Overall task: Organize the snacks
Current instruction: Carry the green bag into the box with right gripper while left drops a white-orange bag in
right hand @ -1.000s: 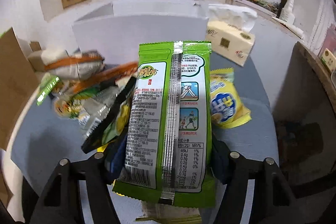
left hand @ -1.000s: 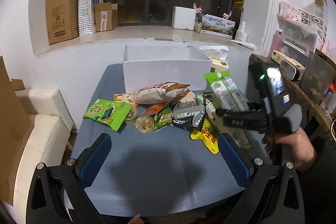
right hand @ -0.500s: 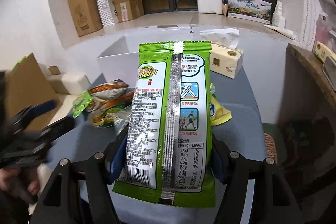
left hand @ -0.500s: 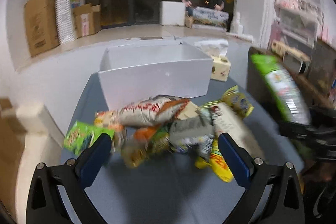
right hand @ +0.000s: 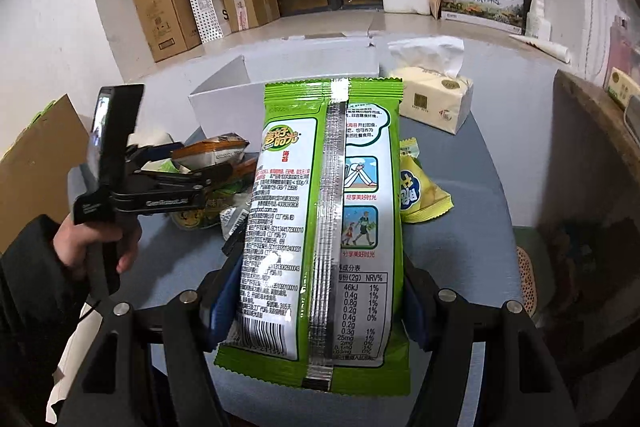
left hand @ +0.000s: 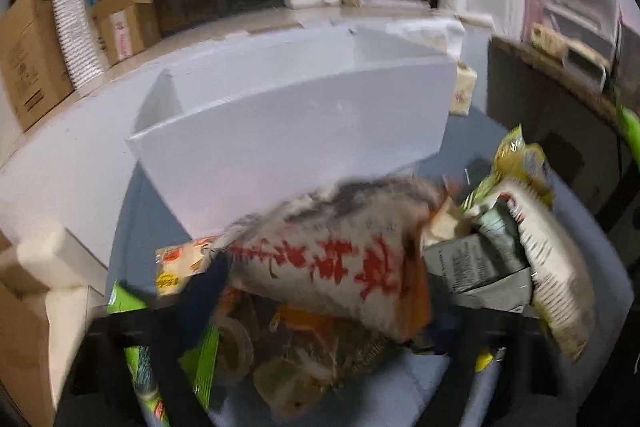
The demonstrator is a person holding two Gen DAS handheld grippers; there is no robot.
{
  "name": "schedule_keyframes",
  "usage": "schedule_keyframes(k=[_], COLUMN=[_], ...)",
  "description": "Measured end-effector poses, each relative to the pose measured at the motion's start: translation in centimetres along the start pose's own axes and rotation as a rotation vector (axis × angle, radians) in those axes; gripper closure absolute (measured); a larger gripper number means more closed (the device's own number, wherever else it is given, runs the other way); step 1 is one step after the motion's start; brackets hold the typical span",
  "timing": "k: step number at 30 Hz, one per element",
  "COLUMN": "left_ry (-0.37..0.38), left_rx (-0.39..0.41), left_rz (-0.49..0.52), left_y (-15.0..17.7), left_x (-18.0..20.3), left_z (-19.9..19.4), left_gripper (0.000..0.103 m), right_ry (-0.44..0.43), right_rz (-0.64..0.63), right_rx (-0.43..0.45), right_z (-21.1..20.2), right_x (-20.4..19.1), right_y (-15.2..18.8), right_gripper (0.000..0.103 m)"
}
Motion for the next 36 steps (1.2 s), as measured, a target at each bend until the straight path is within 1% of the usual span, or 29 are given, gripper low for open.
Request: schedule_keyframes(k=[1,2,4,7,10,11,12,15,20,23,27,29,31,36], left_ry=[0.021,0.021,0.007,0.019,0.057,0.06,0.066,0.09,0.096,0.114,0.115,0.106,0.082,0.099], left_rx=[-0.007,0.004,0.027,0.053,0.069,0.071,0.077,0.097,0.154,0.176,0.205,0.239,0.249,0.29], left_rz=[-0.001,0.0,-0.001,-0.056,-0.096,-0.107,-0.129,-0.191,-0.203,-0.244,-0.275,-0.248,-0.228,-0.218], left_y=[-0.1,-0.4,-1.3,-2.3,-2.7,-2.8,-2.9,-3.0,-4.0,-5.0,-7.0,-8.2,-9.3,-13.0], left_x=[0.0,-0.1,-0.5,-1.5,-2.0,-2.2,-2.6,-3.0,-3.1,-3.6,-4.7,-4.7,-5.1,-5.8], left_z=[0.3,0.3,-0.2,-1.3,-2.5,-2.7,-3.3,-4.6,-8.1,-9.9,-11.2,-11.7,-11.9,-11.2], left_gripper=[0.035,0.04,0.045,0.055,0.061,0.066,0.067,0.069,0.069,0.069,0.069,0.069,0.069,0.069], right_ry=[0.0,0.003,0.003,-0.004,-0.015,-0.019,-0.024,-0.04,-0.059,-0.08,-0.102,-0.099,-0.106,-0.097], right_rz=[0.003,0.006,0.012,0.016,0.013,0.008,0.003,0.002,-0.004,0.01,0.019,0.017,0.022,0.004], right_rx=[0.0,0.0,0.0,-0.01,-0.012,-0.013,-0.013,-0.017,-0.015,-0.016,0.003,0.019,0.032,0.044], right_z=[0.1,0.1,0.3,0.6,0.9,1.0,1.1,1.4,2.0,2.6,3.2,3.6,3.9,5.7], right_x=[0.1,0.1,0.2,0.0,-0.3,-0.5,-0.7,-1.5,-2.6,-3.2,-3.7,-3.8,-3.8,-2.9], right_y=[0.0,0.0,-0.1,-0.1,-0.3,-0.3,-0.4,-0.8,-1.7,-2.7,-5.4,-7.3,-9.1,-13.4], right_gripper=[0.031,0.031,0.031,0.031,0.031,0.031,0.031,0.031,0.031,0.031,0.031,0.031,0.031,0.031])
Point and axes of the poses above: each gripper's, at about its wrist camera, not at the fingertips, and z roughly the way its jaws point, x to its right, y to its underside, the point moved 9 cm from there along z, roughly the way its jaws point, and after that the axes turned 4 degrees about x, right-handed, at the moved point
